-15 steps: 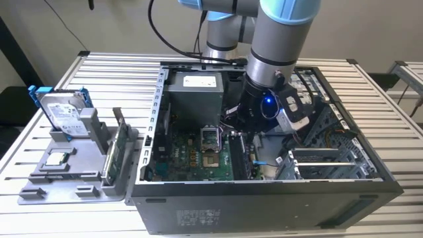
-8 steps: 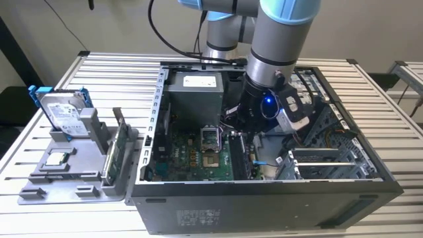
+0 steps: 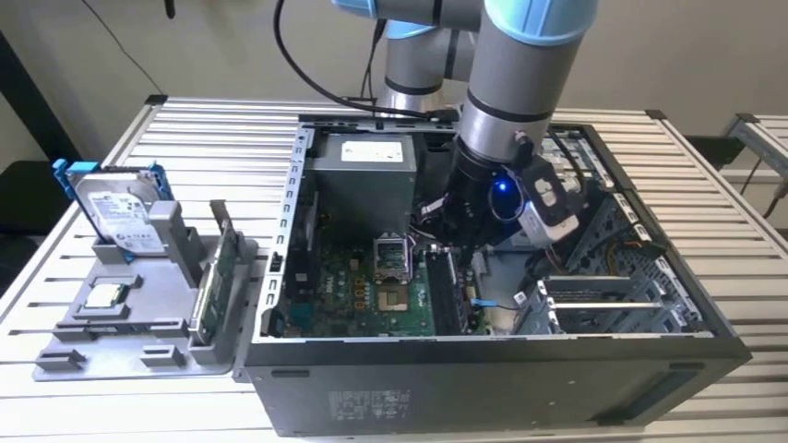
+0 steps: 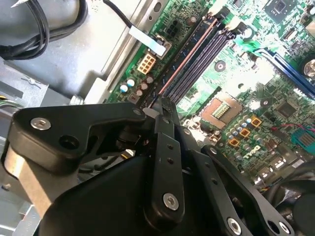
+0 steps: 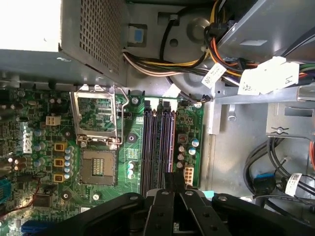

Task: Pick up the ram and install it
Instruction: 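Insert the ram into the slot, then press down the ram until it locks into place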

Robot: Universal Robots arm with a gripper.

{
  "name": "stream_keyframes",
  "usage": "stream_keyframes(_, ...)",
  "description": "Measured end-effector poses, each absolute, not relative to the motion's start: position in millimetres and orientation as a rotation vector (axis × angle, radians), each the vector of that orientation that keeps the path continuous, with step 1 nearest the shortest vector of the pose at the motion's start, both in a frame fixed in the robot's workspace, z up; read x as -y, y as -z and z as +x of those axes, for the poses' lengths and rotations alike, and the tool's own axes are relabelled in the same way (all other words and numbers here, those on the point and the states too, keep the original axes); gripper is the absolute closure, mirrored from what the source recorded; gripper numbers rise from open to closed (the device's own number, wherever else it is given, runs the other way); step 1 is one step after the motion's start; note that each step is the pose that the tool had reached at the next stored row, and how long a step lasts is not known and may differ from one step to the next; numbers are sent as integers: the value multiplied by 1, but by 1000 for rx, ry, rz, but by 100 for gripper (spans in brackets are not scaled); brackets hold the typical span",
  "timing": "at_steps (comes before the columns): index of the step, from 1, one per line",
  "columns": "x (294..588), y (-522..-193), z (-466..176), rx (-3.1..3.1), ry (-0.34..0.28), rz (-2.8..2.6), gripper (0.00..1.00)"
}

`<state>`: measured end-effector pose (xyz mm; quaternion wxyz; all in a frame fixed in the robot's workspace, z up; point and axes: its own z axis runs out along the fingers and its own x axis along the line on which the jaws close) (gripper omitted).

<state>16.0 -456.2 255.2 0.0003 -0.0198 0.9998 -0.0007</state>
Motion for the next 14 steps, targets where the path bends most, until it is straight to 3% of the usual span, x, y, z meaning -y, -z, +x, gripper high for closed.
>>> stream_keyframes(14,456,-257,16,-3140,2,-69,89)
